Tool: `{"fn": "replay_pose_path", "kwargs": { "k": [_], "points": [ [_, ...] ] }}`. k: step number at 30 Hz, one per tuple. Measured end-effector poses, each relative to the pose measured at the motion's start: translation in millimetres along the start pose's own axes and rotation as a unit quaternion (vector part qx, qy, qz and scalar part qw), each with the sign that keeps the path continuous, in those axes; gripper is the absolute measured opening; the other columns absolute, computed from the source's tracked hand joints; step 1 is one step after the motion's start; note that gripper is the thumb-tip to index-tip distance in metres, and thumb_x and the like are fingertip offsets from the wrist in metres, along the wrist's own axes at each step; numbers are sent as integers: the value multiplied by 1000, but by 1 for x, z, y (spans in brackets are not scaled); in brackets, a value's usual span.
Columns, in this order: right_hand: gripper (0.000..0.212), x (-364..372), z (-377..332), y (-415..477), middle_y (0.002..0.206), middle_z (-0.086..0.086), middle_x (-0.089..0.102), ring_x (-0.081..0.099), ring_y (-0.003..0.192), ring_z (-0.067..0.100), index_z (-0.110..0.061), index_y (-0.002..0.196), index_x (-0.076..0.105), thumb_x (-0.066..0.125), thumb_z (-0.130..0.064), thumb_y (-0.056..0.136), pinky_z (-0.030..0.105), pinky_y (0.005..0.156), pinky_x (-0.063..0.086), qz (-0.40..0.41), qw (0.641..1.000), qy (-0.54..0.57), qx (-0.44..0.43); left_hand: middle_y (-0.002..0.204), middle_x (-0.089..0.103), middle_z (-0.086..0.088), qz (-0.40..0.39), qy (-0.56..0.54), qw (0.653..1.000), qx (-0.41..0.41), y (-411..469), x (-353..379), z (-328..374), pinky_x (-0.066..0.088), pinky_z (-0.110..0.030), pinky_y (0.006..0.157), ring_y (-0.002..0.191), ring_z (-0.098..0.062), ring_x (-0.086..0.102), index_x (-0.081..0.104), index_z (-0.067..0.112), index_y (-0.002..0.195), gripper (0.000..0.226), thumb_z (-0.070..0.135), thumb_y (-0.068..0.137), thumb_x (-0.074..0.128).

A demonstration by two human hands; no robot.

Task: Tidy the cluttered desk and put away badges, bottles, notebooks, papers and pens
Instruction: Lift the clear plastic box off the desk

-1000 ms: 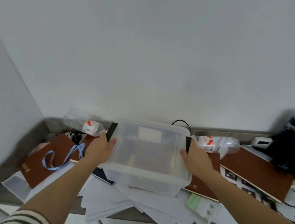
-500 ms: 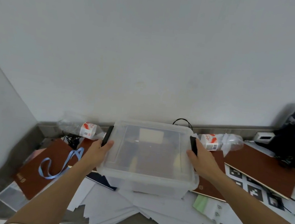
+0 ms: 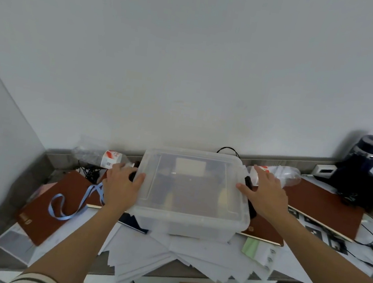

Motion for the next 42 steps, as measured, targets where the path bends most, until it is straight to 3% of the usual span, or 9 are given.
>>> {"fn": "replay_pose_path", "kwargs": {
  "k": [3, 5, 12, 15, 19, 26, 34, 39, 42],
  "points": [
    [56, 7, -6, -4, 106, 5, 65, 59, 108, 30, -22, 103, 68, 38, -68, 90, 47, 91, 50, -37, 999, -18, 3, 106, 61, -12, -12, -34, 999, 3, -2, 1, -3, 44, -47, 83, 100, -32, 52, 60, 24, 64, 36, 45, 92, 52],
    [57, 20, -5, -11, 85, 1, 66, 64, 89, 27, -22, 78, 65, 33, -68, 92, 46, 83, 54, -80, 996, 40, 32, 90, 60, -12, -14, -57, 998, 6, -3, -3, 1, 43, -42, 74, 90, -32, 54, 46, 25, 54, 43, 42, 92, 52],
    [45, -20, -35, -10, 88, 4, 61, 56, 80, 21, -12, 94, 62, 44, -53, 97, 30, 71, 39, -6, 997, 71, 13, 51, 40, -1, -2, -134, 991, -6, -2, -23, 17, 33, -30, 54, 49, -18, 39, 39, 14, 48, 50, 24, 94, 55],
    [34, -42, -72, 7, 90, 5, 62, 58, 83, 25, -13, 93, 59, 48, -45, 97, 34, 73, 44, 12, 980, 194, -34, 56, 48, -5, 2, -233, 969, -76, 1, -41, 14, 36, -31, 57, 55, -21, 44, 49, 9, 59, 36, 20, 93, 53],
    [25, -47, -143, 21, 98, 13, 70, 69, 74, 29, -18, 123, 50, 55, -22, 99, 32, 53, 52, -107, 884, 453, -49, 78, 60, -8, 32, -347, 919, -185, 9, -68, -17, 46, -36, 78, 71, -21, 55, 60, 4, 83, 19, 14, 96, 51],
    [36, 1, -270, 26, 84, 16, 75, 70, 60, 27, -17, 132, 48, 58, -13, 97, 28, 44, 50, -244, 830, 488, -116, 84, 63, -12, 57, -322, 898, -296, -19, -90, -126, 49, -30, 54, 69, -22, 59, 63, 4, 92, 10, 8, 93, 54],
    [46, 86, -398, 32, 115, 16, 65, 67, 102, 34, -7, 128, 55, 68, -2, 85, 52, 92, 54, -370, 790, 484, -67, 83, 61, -13, -36, -261, 886, -382, -39, -73, -223, 59, -44, 72, 69, -24, 61, 57, 4, 90, 6, 6, 94, 53],
    [40, 142, -469, 41, 118, 21, 62, 64, 106, 41, -1, 122, 58, 71, -2, 84, 55, 93, 53, -404, 774, 486, -42, 93, 56, -6, -35, -269, 879, -393, -33, -72, -264, 59, -33, 55, 68, -17, 64, 41, 11, 127, 29, 15, 99, 48],
    [50, 169, -500, 48, 125, 19, 57, 65, 104, 39, -4, 132, 53, 71, -3, 85, 54, 87, 56, -388, 776, 496, -38, 82, 65, -10, -58, -265, 883, -384, -29, -70, -282, 58, -30, 55, 54, -15, 65, 38, 13, 127, 28, 18, 100, 45]
  ]
}}
Point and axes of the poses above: each hand's wrist, its own y-axis towards the middle knuckle, its own x-axis out of the palm, z = x × y, the point moved 5 cm from there along y, towards the middle knuckle
